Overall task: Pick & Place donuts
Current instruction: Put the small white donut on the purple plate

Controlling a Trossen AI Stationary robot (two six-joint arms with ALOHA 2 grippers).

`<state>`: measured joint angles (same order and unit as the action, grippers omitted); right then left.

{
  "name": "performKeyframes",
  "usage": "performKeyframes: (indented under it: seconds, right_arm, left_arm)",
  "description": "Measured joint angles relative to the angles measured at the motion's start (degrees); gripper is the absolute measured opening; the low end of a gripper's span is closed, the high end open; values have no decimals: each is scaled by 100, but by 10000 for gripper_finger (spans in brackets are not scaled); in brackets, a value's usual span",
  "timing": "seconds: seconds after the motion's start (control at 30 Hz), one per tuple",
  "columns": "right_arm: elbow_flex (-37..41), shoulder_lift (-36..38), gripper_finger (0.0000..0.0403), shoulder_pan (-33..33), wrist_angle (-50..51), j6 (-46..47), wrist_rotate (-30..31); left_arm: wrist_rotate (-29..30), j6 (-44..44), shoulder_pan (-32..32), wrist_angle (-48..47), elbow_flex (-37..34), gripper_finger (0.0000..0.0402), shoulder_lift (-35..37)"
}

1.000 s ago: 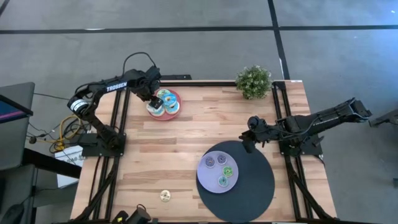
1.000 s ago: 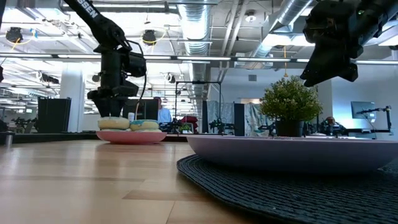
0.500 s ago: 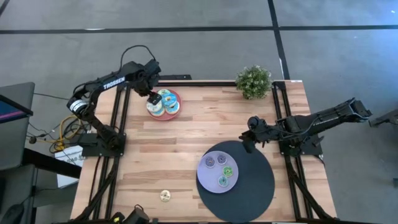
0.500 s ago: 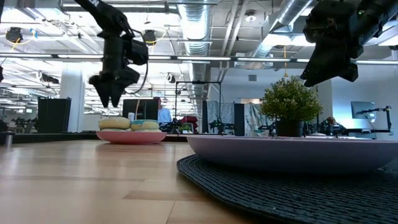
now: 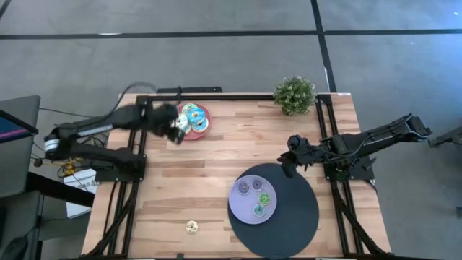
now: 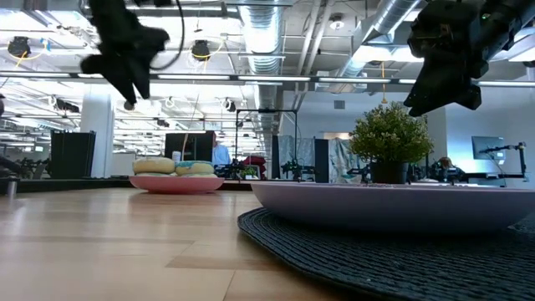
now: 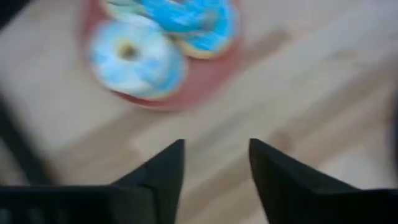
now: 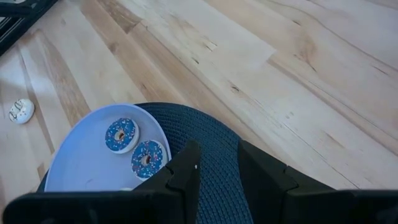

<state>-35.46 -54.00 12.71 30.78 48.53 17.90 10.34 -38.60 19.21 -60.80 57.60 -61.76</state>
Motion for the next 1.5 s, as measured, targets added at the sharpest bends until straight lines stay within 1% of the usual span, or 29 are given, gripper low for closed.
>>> performKeyframes:
  seconds: [0.1, 0.2, 0.23, 0.27, 0.33, 0.43, 0.5, 0.53, 0.57, 0.6, 0.67, 0.8, 0.9, 1.0, 1.2, 1.27, 1.5]
  right_arm:
    - [0, 0, 98, -25, 2, -151, 6]
    - [0, -37, 98, -80, 76, -832, 12]
    - [2, -50, 98, -98, 125, -1099, 10]
    - [2, -49, 98, -102, 215, -1332, 10]
    - [2, -120, 98, -107, 250, -1680, 23]
    - [37, -246, 86, -136, 204, -2634, 28]
    - [168, -331, 60, -136, -55, -3203, 16]
    - [276, -343, 41, -156, -245, -3413, -57]
    - [421, -331, 22, -204, -578, -3602, -241]
    - [573, -288, 12, -273, -920, -3740, -470]
    - [927, -172, 11, -439, -1557, -3844, -866]
    - [1566, 387, 3, -763, -2300, -3965, -1216]
    - [1903, 967, 3, -971, -2539, -4093, -1512]
    - [2149, 1585, 1, -1098, -2743, -4105, -1560]
    - [2530, 3028, 1, -1108, -2703, -4107, -1610]
    - [2621, 3478, 0, -1074, -2540, -4146, -1616]
    - [2625, 4940, 0, -1049, -1070, -4213, -1653]
  left_arm:
    - [275, -1180, -1280, 486, -493, 111, 403]
    - [543, -2156, -2452, 912, -867, 35, 522]
    - [560, -2428, -2784, 1015, -965, 18, 515]
    - [563, -2614, -3060, 1074, -1048, 11, 503]
    - [546, -2685, -3520, 1148, -1177, 13, 386]
    - [311, -2660, -3985, 1125, -1312, 19, 200]
    - [137, -2557, -4155, 1157, -1381, 19, 66]
    - [94, -2524, -4214, 1133, -1389, 19, -8]
    - [118, -2428, -4258, 1121, -1397, 18, -90]
    - [206, -2258, -4303, 1129, -1401, 16, -178]
    - [508, -1868, -4393, 1192, -1401, 10, -313]
    - [959, -1219, -4510, 1536, -1401, 2, -415]
    - [1008, -1061, -4498, 1628, -1401, 2, -415]
    - [1012, -968, -4503, 1615, -1401, 1, -400]
    - [991, -1031, -4503, 1657, -1401, 1, -398]
    - [970, -1038, -4503, 1683, -1401, 1, -398]
    - [1041, -1037, -4502, 1677, -1401, 2, -398]
